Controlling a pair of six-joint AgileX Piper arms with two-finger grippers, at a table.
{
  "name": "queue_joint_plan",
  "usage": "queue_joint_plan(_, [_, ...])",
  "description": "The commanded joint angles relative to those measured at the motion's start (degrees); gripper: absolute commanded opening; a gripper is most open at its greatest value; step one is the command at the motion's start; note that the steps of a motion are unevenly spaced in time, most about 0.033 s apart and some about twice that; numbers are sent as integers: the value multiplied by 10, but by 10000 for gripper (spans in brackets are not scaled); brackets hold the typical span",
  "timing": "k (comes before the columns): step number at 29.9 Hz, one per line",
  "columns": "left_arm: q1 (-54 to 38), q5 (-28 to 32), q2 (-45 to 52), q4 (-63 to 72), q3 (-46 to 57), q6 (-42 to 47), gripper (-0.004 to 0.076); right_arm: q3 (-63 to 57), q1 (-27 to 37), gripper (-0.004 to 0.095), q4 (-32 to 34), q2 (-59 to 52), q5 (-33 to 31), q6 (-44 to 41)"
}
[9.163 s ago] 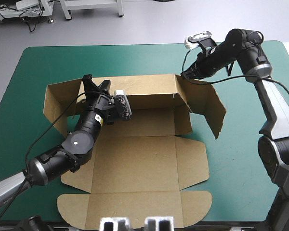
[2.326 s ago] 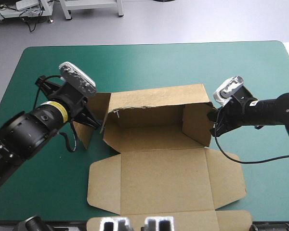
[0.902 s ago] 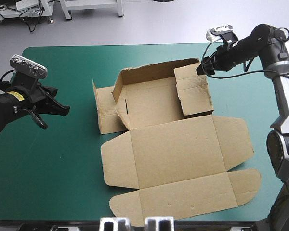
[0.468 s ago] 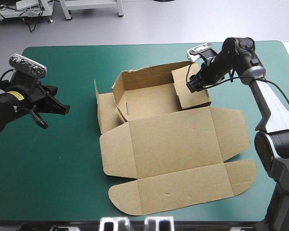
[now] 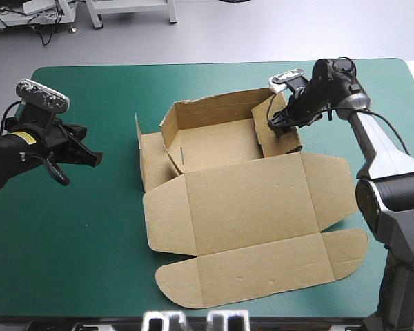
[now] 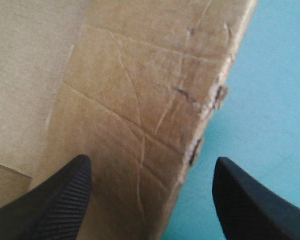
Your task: Fold the box
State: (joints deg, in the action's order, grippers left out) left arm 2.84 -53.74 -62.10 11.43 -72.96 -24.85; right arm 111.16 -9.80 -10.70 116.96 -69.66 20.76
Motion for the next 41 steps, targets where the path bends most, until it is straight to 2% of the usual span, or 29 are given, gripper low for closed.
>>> queue_joint_plan(1, [-1,28,12,15,-15,0,12,29,3,626,-17,1,14,-12])
queue_joint_plan(4, [-1,26,12,15,-15,0,12,50,3,556,-60,26,8,-12])
queue_joint_plan(6, [-1,24,12,15,-15,0,12,67,3,450,-88,38,-1,-12])
queue_joint_plan(10, [-1,23,12,26,-15,0,12,85,3,121,-96,41,-15,8])
queue_joint_plan(11, [-1,23,12,30,-15,0,12,88,3,13,-90,41,-20,16])
queue_joint_plan(12, [-1,23,12,35,-15,0,12,87,3,-23,-84,41,-22,16])
queue_joint_plan(16, [-1,23,12,45,-15,0,12,87,12,-24,-83,39,-22,9])
queue_joint_plan(18, [-1,22,12,45,-15,0,12,87,20,-25,-105,33,-22,10])
queue_joint_plan(24, [-2,41,12,32,-15,8,12,87,78,-25,-256,-37,-23,58])
queue_joint_plan(30, [-53,116,4,-41,-15,66,13,84,166,-25,-309,-124,-24,92])
queue_joint_plan(33, [-108,128,-24,-1,-15,63,13,66,217,-25,-380,-152,-24,123])
queue_joint_plan(37, [-165,126,-82,123,-15,-3,13,32,259,-25,-455,-171,-24,148])
queue_joint_plan(41, [-186,64,-157,367,-15,-196,13,6,259,-25,-465,-174,-24,161])
